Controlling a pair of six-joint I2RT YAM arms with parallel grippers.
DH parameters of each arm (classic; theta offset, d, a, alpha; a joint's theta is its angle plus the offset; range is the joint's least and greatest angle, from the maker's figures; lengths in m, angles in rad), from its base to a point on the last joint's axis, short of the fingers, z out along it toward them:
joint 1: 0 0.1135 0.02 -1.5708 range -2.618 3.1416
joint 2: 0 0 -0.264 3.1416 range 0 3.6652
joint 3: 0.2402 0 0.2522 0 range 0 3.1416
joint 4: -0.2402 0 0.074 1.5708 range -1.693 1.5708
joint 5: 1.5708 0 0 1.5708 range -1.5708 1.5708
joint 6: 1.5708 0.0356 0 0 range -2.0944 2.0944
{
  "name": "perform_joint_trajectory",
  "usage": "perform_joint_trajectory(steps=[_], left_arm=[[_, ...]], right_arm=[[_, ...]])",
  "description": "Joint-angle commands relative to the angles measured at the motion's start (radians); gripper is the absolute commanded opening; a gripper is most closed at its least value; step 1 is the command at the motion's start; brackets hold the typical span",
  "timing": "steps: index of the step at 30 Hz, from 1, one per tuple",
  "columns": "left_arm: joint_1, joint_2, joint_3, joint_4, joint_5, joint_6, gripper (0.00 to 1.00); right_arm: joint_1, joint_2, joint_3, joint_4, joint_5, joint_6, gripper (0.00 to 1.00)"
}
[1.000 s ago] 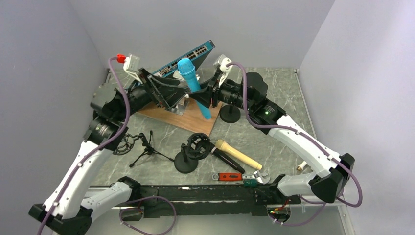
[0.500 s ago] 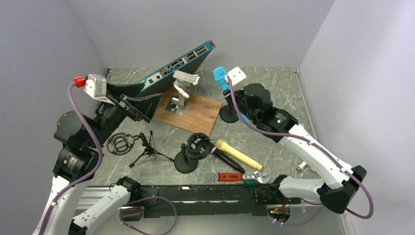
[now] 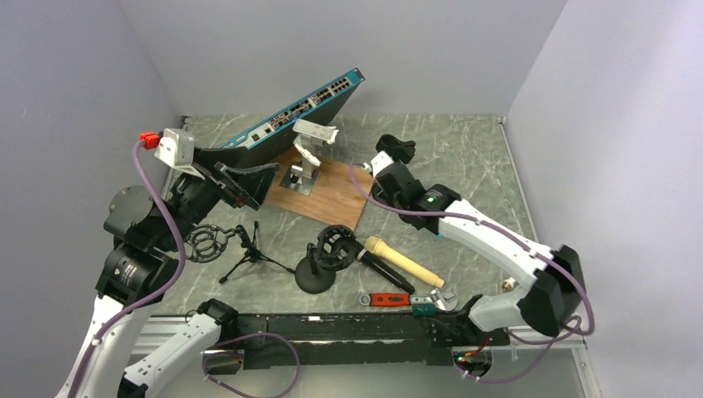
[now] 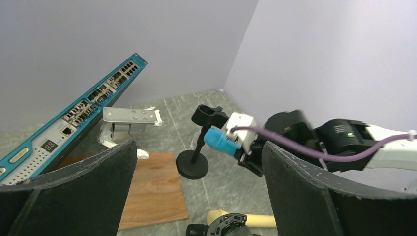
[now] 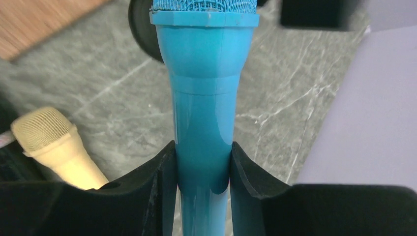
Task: Remove the microphone from the stand
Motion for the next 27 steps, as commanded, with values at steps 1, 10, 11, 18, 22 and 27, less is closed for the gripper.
perform_joint_trajectory(steps=[1,10,11,18,22,27], left_arm=[[-0.001,-0.025,0.005,0.003,-0.015,0.042,0.99],[-0.001,-0.021,-0.007,0.000,-0.030,0.057,0.99],[-0.001,-0.015,-0.008,0.002,-0.024,0.055,0.99],[-0.001,0.017,-0.024,0.023,0.024,0.025,0.99],[-0.001,0.031,-0.026,0.034,0.037,0.013,0.99],[-0.001,0.038,-0.025,0.038,0.049,0.003,0.99]], right_arm=[[0.004,0.095,-0.038,-0.057,0.010,-0.010,0.00],[0.006,0.311,-0.077,-0.067,-0.038,0.012,0.00],[0.007,0.333,-0.087,-0.059,-0.035,0.006,0.00],[0.008,0.398,-0.153,0.003,-0.103,-0.014,0.02],[0.008,0.416,-0.171,0.041,-0.128,-0.019,0.10],[0.008,0.425,-0.198,0.093,-0.173,-0.013,0.33]])
